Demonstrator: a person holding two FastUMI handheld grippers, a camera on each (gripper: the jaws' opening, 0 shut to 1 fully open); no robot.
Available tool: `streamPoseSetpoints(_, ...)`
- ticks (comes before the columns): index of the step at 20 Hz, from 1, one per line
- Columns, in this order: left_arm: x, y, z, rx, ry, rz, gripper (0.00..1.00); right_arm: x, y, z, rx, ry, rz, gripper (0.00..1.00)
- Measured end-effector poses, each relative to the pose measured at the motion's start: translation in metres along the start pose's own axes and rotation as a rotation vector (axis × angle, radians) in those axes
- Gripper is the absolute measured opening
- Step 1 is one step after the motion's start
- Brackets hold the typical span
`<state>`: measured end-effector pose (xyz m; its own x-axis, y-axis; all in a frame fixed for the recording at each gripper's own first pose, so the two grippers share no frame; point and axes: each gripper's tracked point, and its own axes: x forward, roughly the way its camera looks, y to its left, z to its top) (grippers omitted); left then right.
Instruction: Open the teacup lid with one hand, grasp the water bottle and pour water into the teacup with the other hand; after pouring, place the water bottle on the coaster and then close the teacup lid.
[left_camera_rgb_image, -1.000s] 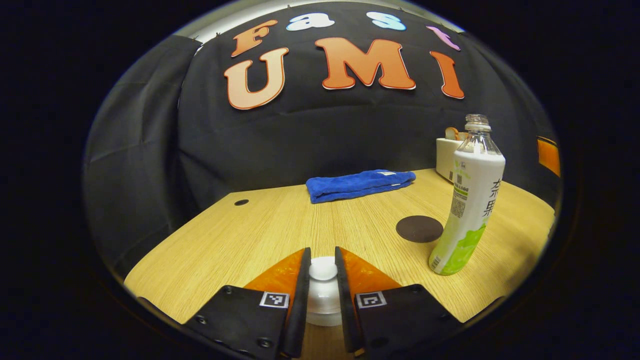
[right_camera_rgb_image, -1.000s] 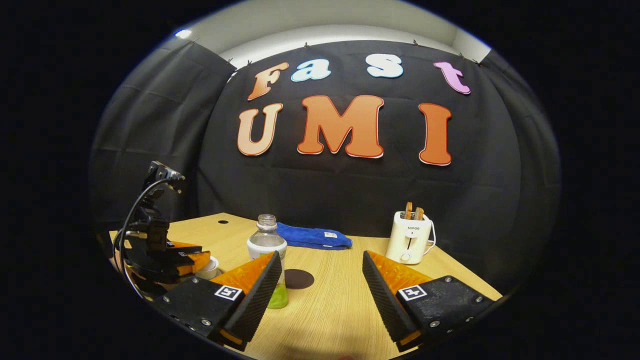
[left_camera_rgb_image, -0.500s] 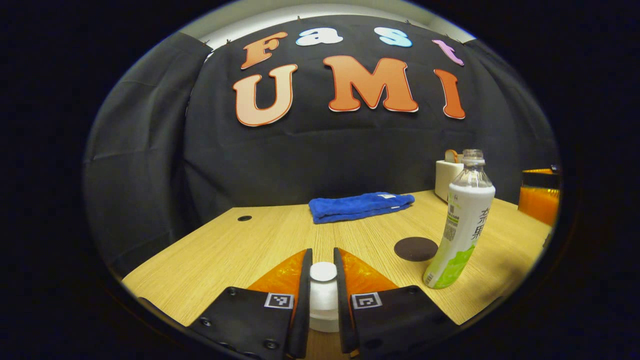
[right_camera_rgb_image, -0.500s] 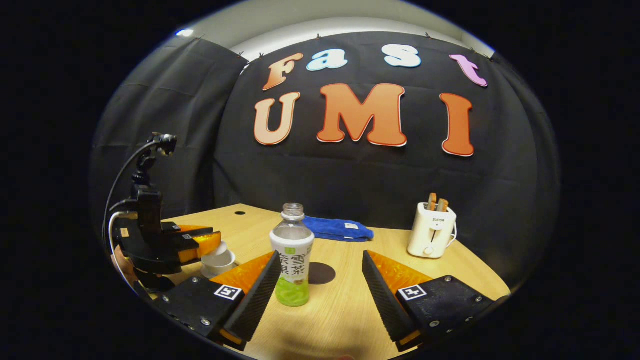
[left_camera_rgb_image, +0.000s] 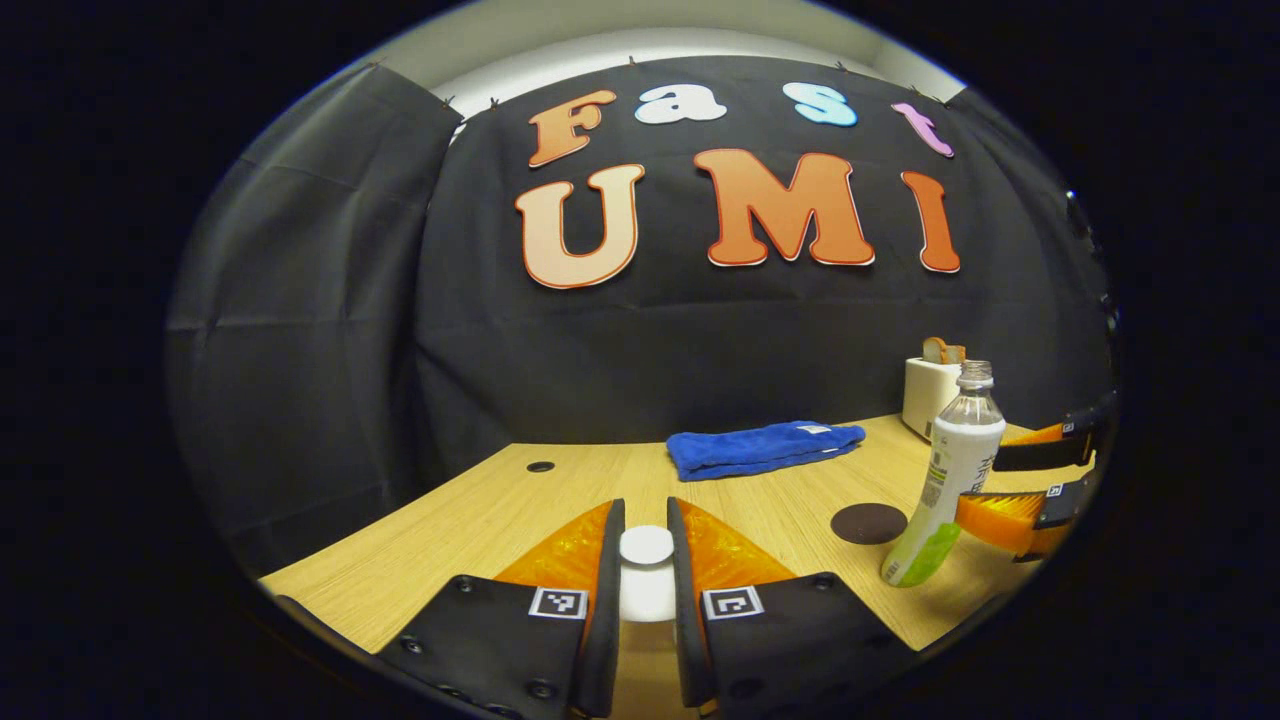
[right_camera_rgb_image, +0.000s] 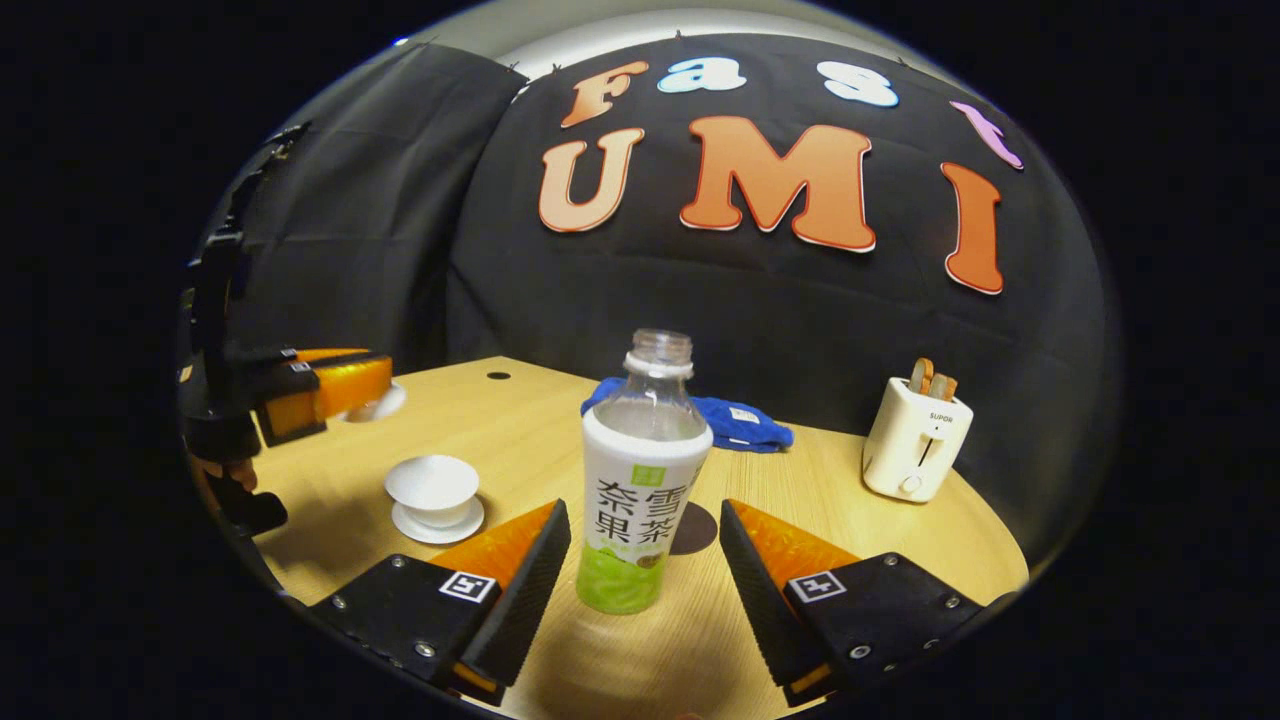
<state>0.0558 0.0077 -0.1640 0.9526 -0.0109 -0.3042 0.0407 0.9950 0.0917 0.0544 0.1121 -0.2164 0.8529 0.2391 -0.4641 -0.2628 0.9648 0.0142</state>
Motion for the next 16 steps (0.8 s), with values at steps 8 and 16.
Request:
streamPoseSetpoints(8,-0.003,0.037,-0.012,-0.007,0.016,0.055,0.28,0.026,0.014,-0.011,0.081,0.065,0.035,0.69)
streamPoseSetpoints(16,-0.008,0.07,-0.022,-0.031,0.03,0.087,0.28,0.027,0.0,0.002,0.034,0.073,-0.039,0.57)
